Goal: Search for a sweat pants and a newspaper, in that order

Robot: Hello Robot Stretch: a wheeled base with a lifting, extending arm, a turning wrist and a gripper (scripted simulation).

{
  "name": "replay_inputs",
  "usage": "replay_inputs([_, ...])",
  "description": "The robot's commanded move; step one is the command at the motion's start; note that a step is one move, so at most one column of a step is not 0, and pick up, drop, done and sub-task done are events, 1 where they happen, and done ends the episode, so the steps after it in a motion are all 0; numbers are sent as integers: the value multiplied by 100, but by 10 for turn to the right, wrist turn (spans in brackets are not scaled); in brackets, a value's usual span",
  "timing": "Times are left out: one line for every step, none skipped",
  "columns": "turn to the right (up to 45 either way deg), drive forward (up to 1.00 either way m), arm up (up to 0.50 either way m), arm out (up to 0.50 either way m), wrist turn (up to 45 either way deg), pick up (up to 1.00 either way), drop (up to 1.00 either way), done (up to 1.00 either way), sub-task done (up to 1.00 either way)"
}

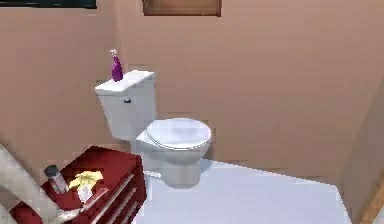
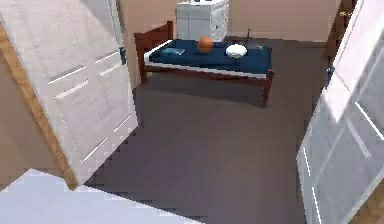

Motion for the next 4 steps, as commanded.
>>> replay_inputs([450,0,0,0,0,0,0,0,0])
replay_inputs([450,0,0,0,0,0,0,0,0])
replay_inputs([180,0,0,0,0,0,0,0,0])
replay_inputs([0,100,0,0,0,0,0,0,0])
